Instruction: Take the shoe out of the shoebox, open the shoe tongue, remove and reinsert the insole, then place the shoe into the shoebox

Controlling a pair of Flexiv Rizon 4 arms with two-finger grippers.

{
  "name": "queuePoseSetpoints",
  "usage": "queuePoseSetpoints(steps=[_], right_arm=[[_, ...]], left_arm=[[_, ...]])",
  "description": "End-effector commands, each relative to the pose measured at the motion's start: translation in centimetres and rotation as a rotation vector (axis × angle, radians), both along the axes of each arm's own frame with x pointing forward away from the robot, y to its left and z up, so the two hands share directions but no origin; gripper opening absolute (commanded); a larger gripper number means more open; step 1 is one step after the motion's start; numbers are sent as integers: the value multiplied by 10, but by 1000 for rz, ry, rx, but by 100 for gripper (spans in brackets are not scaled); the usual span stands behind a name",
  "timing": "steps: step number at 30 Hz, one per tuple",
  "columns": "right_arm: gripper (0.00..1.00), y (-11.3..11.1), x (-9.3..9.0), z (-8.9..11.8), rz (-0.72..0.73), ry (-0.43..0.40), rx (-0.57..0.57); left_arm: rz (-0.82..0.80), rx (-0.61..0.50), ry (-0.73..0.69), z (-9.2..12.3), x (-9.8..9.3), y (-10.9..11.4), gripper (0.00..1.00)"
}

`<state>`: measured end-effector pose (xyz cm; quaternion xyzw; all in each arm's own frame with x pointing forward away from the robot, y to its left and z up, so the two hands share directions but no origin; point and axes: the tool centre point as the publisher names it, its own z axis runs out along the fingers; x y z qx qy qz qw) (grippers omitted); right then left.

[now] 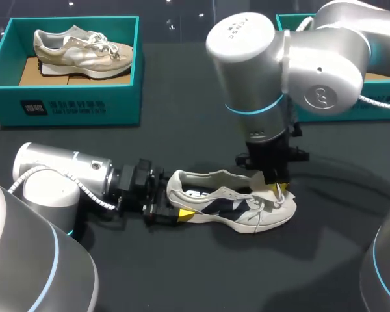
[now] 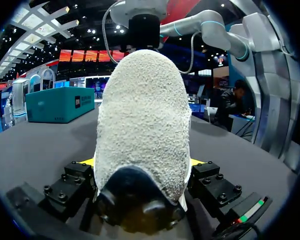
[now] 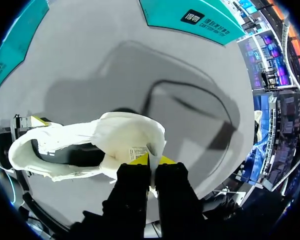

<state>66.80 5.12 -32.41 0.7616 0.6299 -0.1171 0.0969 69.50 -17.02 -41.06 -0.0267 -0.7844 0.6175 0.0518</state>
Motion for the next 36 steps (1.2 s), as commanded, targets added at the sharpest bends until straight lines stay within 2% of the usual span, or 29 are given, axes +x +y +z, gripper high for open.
queuePoseSetpoints(steps=[1, 2, 3, 5, 6, 8, 9, 14, 18, 23, 28, 31, 36], right_arm=[[0, -12, 1, -4, -11, 3, -3], [0, -13, 1, -6, -16, 8, -10], [11, -14, 1, -7, -18, 9, -11], [42, -16, 1, -9, -25, 18, -24], [48, -17, 1, -11, -26, 19, -25], [77, -20, 0, -14, -35, 30, -32], [81, -20, 0, -14, -36, 32, -33], [81, -27, -3, -17, -47, 35, -47], [77, -29, -4, -14, -45, 32, -41], [71, -22, -8, 24, -9, -6, -84], [55, -5, -8, 65, 77, -28, -119], [55, 6, -6, 84, 156, -30, -135], [54, 29, 2, 106, 355, -41, -98]], left_arm=[[1, 1, 0, -3, 1, 0, 0], [1, 1, 0, -3, 1, 0, 0], [1, 1, 0, -3, 1, 0, 0], [1, 1, 0, -3, 1, 0, 0], [1, 1, 0, -3, 1, 0, 0], [1, 1, 0, -3, 1, 0, 0], [1, 1, 0, -3, 1, 0, 0], [1, 1, 0, -3, 1, 0, 0], [1, 1, 0, -3, 1, 0, 0], [1, 1, 0, -3, 1, 0, 0], [1, 1, 0, -3, 1, 0, 0], [1, 1, 0, -3, 1, 0, 0], [1, 1, 0, -3, 1, 0, 0]])
